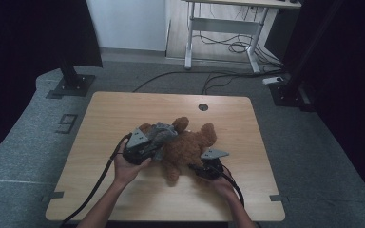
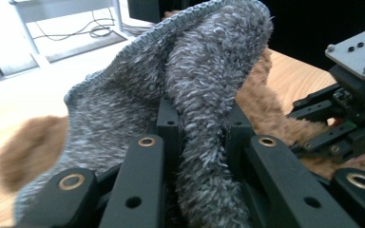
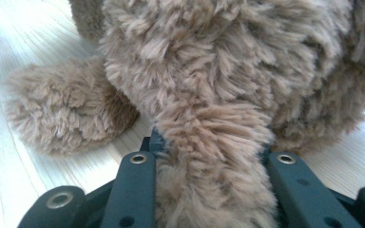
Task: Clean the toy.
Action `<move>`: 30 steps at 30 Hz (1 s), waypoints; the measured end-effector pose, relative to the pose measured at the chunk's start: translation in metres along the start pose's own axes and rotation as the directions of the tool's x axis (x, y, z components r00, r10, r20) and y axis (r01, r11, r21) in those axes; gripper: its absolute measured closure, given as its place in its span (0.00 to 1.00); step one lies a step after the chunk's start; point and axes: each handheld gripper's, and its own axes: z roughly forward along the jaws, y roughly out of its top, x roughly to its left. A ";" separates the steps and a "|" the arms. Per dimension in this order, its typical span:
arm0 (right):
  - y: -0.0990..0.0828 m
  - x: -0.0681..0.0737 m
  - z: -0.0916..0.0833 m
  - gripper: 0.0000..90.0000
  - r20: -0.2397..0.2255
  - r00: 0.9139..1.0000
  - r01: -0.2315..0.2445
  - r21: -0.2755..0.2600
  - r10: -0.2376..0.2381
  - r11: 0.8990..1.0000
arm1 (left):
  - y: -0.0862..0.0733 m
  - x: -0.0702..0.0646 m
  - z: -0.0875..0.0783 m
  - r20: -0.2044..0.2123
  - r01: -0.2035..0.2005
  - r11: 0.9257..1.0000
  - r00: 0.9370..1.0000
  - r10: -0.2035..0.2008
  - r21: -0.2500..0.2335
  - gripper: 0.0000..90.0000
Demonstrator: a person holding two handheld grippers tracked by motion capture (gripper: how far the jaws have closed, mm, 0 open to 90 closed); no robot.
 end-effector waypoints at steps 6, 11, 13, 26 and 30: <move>0.004 0.003 0.010 0.75 -0.032 0.999 0.006 -0.009 -0.007 1.000 | -0.004 -0.007 0.024 0.049 0.017 1.000 0.999 -0.018 0.025 0.83; 0.005 0.006 0.013 0.76 -0.041 0.999 0.012 -0.012 -0.013 1.000 | -0.006 -0.014 0.038 0.069 0.018 0.999 0.997 -0.021 0.045 0.83; 0.005 0.006 0.013 0.76 -0.040 0.999 0.014 -0.012 -0.015 1.000 | -0.007 -0.015 0.044 0.057 0.010 0.999 0.998 -0.013 0.052 0.83; 0.003 0.009 0.006 0.76 -0.033 0.999 0.023 -0.001 -0.023 1.000 | -0.011 0.002 0.043 -0.057 -0.020 0.994 0.998 0.026 0.103 0.83; 0.001 0.009 0.002 0.76 -0.033 0.999 0.012 0.002 -0.011 1.000 | -0.012 0.007 0.034 -0.067 -0.011 0.997 0.998 0.017 0.080 0.83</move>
